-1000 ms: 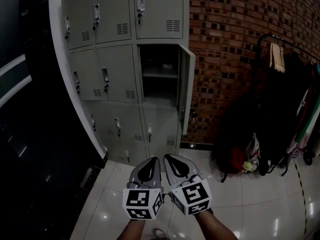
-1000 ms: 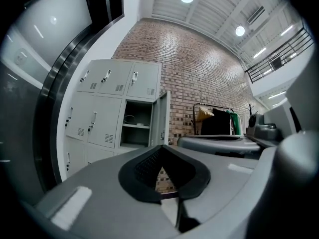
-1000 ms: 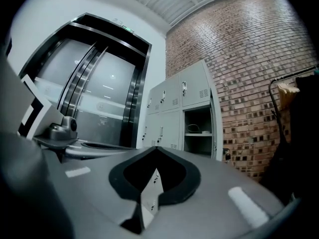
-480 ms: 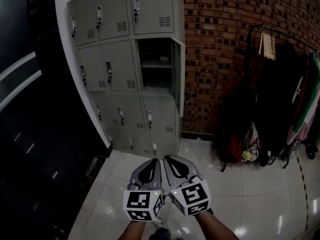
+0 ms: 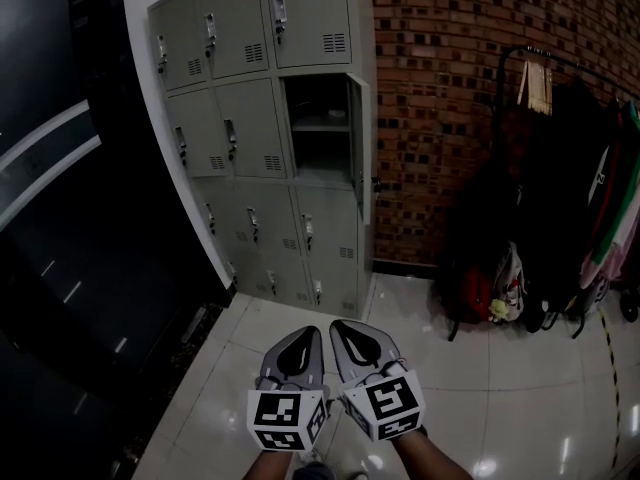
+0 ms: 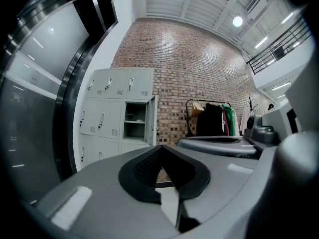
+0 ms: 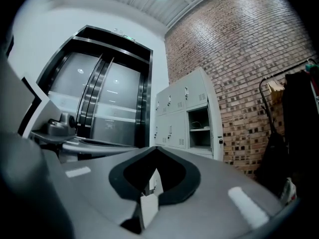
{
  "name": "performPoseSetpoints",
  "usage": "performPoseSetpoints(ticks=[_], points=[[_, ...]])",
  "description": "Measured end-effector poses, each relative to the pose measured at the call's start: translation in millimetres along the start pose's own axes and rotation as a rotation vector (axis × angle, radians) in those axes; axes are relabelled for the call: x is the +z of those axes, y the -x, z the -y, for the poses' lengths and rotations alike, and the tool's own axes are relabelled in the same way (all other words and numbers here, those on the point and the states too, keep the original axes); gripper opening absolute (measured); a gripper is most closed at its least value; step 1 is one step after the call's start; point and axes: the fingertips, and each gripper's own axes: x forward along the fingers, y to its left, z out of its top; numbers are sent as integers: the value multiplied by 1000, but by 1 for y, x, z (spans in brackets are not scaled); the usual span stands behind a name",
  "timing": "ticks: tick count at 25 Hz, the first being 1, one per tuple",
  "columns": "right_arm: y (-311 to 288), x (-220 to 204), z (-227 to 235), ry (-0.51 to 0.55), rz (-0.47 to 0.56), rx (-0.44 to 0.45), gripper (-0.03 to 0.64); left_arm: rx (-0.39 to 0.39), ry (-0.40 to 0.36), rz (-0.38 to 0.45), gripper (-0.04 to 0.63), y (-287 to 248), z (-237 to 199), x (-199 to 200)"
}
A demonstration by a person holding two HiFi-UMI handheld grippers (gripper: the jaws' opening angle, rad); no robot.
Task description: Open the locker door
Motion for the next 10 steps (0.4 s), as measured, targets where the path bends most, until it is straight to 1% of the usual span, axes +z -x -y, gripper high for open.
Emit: performPoseSetpoints(ticks=[5, 10], points=[[3, 2, 2, 1, 1, 3, 0, 4, -1, 10, 6, 1, 3, 5], [7, 5, 5, -13, -1, -1, 0, 7, 1, -3, 6, 1, 4, 6]])
